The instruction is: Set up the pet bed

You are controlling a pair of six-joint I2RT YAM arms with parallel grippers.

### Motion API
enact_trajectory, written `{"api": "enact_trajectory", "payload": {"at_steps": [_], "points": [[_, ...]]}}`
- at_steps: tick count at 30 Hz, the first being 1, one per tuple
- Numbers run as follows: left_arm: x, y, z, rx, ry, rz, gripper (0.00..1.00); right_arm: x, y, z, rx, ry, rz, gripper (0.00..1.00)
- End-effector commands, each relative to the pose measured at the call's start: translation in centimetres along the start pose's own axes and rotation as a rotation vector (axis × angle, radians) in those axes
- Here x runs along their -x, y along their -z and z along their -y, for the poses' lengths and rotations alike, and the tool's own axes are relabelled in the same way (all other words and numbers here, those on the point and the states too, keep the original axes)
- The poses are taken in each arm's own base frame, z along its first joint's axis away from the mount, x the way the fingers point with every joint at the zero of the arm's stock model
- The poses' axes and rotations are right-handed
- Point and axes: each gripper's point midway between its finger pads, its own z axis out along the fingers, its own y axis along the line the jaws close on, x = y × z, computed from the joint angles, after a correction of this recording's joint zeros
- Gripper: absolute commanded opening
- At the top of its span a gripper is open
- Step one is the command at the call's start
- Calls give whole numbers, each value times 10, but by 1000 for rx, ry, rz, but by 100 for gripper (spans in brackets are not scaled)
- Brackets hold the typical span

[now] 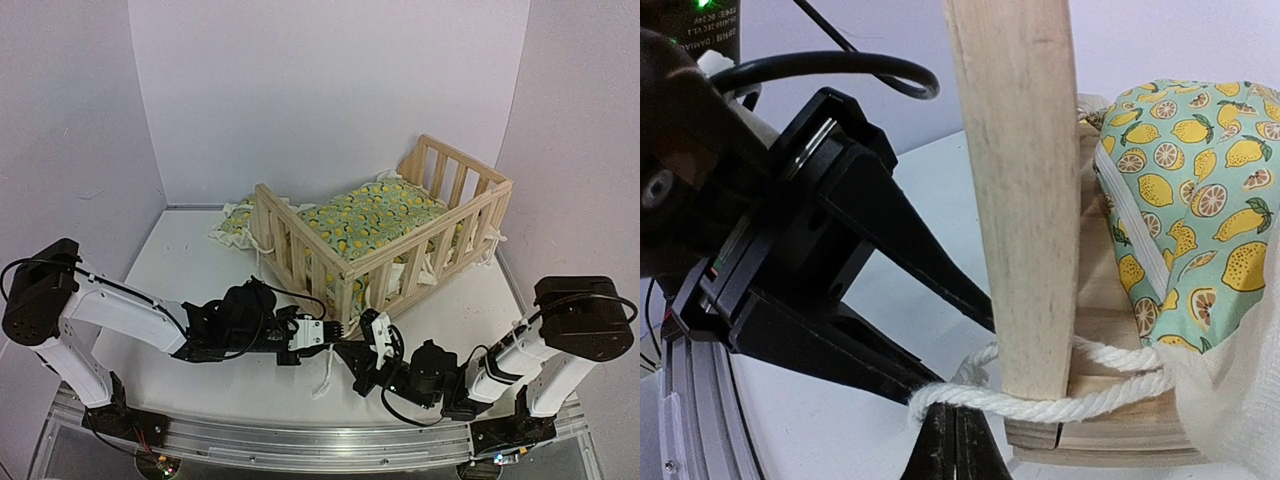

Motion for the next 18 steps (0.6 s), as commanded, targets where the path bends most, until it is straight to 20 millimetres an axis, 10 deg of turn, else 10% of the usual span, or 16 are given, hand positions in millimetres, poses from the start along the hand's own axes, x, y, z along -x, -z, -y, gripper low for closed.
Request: {"api": "enact_trajectory", "payload": {"at_steps": [1, 18], "points": [[32, -8, -3, 8, -48, 69, 27, 31, -3, -9, 35, -26, 89, 0], [52, 10, 5, -17, 64, 142, 5, 31, -7, -11, 32, -32, 76, 0]]}}
